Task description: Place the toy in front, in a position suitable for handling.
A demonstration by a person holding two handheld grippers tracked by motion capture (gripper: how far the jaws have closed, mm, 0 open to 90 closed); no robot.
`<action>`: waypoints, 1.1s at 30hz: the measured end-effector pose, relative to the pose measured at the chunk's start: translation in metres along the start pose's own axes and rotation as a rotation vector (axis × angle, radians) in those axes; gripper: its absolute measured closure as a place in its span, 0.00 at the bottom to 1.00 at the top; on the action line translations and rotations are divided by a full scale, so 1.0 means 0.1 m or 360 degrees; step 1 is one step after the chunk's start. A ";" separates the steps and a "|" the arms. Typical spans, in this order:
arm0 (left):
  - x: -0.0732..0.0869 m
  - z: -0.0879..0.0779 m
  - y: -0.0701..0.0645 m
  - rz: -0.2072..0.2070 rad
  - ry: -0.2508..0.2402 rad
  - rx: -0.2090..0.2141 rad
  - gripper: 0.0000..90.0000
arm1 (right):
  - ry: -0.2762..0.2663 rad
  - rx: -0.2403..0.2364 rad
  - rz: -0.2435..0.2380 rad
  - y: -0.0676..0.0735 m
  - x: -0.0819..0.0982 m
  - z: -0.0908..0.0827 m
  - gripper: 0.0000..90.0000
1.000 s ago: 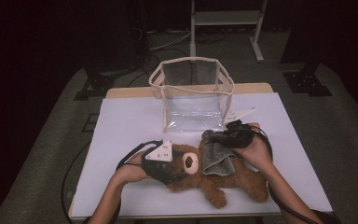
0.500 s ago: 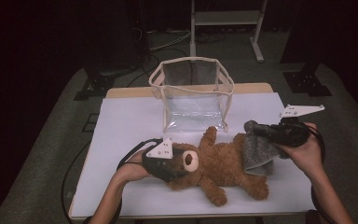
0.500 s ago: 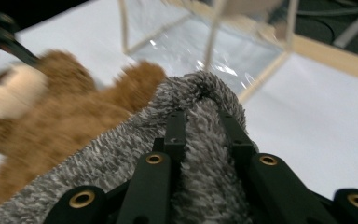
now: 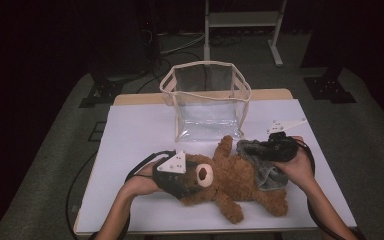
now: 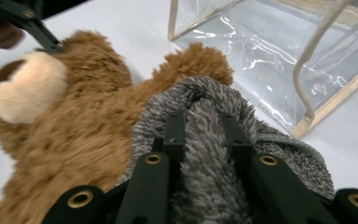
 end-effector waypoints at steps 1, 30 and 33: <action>0.00 0.00 0.00 -0.0004 -0.0002 -0.0003 0.29 | 0.0008 0.0013 0.0002 -0.03 0.01 0.01 0.83; -0.03 0.01 0.14 -0.0057 -0.0027 -0.0133 0.25 | -0.0115 -0.0148 -0.0132 0.50 0.06 -0.13 0.84; 0.04 -0.12 0.15 -0.0047 0.0019 -0.0123 0.22 | -0.0145 -0.0154 -0.0086 0.43 0.12 -0.16 0.84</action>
Point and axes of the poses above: each handheld gripper's, and its own axes: z roughly forward along the jaws, x roughly out of its underside, y roughly to its left, the point moved 5 cm from there along z, roughly forward along the jaws, and after that the axes turned 7 degrees about -x, right-handed, at the moved point
